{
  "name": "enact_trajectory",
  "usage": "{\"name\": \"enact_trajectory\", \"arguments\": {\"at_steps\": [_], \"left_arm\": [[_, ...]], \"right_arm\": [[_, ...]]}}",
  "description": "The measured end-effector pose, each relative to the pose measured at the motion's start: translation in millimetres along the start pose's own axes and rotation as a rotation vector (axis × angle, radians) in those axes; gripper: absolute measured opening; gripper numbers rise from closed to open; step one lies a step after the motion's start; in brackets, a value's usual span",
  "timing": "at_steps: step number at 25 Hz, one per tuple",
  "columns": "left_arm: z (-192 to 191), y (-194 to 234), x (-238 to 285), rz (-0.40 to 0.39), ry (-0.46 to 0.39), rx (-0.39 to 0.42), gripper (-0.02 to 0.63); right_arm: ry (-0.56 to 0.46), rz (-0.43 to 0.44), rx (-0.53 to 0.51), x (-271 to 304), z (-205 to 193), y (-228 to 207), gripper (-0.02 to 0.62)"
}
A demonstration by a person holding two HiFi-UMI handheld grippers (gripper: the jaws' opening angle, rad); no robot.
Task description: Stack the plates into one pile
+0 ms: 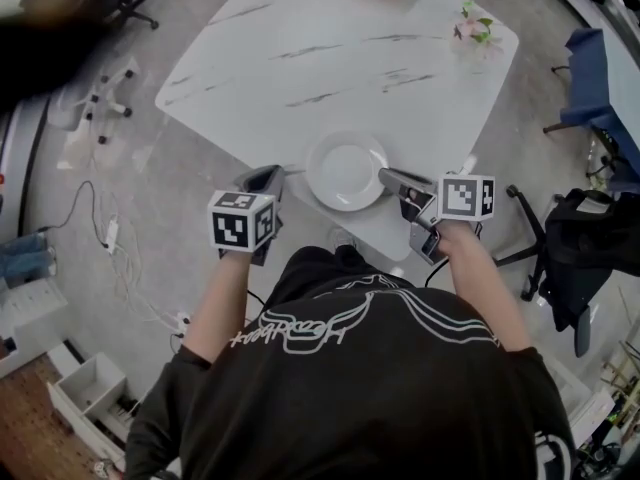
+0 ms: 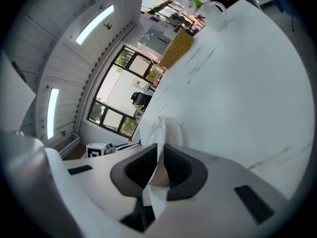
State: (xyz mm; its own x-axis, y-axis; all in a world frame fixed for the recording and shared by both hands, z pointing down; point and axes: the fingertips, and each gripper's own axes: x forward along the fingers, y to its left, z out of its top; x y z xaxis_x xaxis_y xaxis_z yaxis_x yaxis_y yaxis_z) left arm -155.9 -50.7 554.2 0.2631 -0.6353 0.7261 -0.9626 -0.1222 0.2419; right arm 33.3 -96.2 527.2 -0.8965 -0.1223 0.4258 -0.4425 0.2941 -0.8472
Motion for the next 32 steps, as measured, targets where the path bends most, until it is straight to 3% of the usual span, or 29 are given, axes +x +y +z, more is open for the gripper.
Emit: {"name": "enact_trajectory", "arguments": {"at_steps": [1, 3, 8, 14, 24, 32], "left_arm": [[0.6, -0.7, 2.5, -0.003, 0.001, 0.000, 0.026], [2.9, -1.8, 6.6, -0.009, -0.002, 0.003, 0.027], [9.0, -7.4, 6.2, -0.029, -0.011, 0.020, 0.026], [22.0, -26.9, -13.4, -0.092, -0.047, 0.037, 0.027], [64.1, -102.6, -126.5, -0.312, -0.204, 0.051, 0.027], [83.7, -156.5, -234.0, -0.455, -0.362, 0.143, 0.028]], "right_arm": [[0.003, -0.010, -0.040, 0.6, 1.4, 0.5, 0.052], [0.016, -0.044, -0.127, 2.0, 2.4, 1.6, 0.178], [0.089, -0.135, -0.378, 6.0, -4.0, 8.6, 0.267], [0.071, -0.265, -0.630, -2.4, 5.7, 19.7, 0.305], [-0.174, -0.141, -0.743, -57.8, 7.3, 147.6, 0.288], [-0.325, -0.042, -0.872, -98.5, -35.9, 257.0, 0.067]]}}
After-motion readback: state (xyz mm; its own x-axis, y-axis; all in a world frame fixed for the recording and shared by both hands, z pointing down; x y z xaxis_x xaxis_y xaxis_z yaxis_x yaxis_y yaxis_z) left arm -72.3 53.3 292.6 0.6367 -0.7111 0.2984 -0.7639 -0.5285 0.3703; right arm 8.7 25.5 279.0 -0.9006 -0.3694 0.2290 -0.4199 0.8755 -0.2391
